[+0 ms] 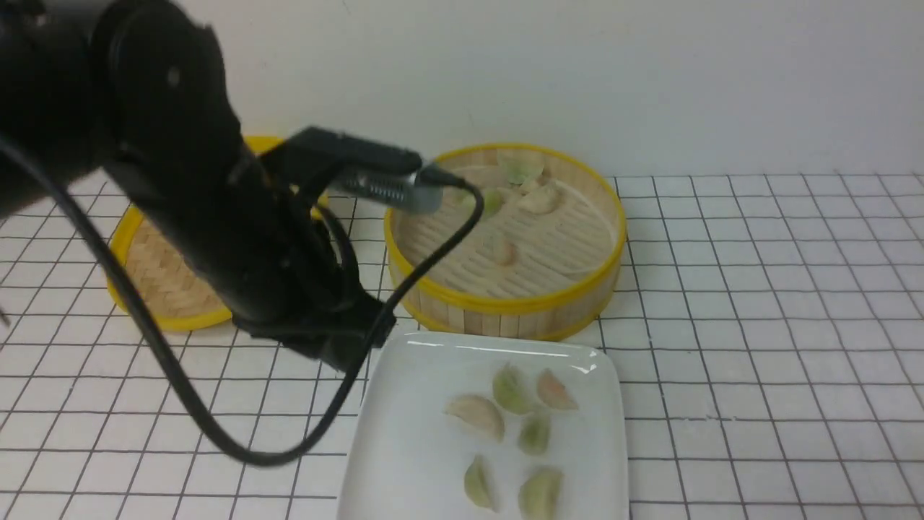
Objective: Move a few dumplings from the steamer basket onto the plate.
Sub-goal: Use the left arm to put the dumpling into the plate
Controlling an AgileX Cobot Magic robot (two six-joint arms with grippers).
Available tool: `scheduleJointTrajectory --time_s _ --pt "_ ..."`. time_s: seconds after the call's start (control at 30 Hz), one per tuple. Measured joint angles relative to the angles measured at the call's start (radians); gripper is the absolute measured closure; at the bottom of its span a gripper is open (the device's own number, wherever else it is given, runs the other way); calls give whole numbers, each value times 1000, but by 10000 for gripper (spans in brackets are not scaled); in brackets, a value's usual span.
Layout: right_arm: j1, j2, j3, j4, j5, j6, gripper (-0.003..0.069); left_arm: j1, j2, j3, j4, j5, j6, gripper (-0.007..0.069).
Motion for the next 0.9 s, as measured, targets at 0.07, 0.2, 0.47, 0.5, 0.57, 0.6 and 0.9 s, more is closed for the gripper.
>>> scheduleJointTrajectory --time_s 0.07,0.2,0.47,0.5,0.57,0.6,0.9 --pt "0 0 0 0 0 0 673 -10 7 75 -11 -89 25 445" --pt "0 0 0 0 0 0 673 -52 73 136 -12 -178 85 445" --pt "0 0 0 0 0 0 673 -121 252 126 -25 -292 119 316" --pt "0 0 0 0 0 0 673 -121 265 116 -27 -292 119 280" --pt "0 0 0 0 -1 0 673 -121 278 78 -27 -274 119 212" --pt "0 0 0 0 -1 0 673 -121 279 52 -27 -251 119 193" --pt "0 0 0 0 -1 0 673 -121 127 -84 -16 -89 76 480"
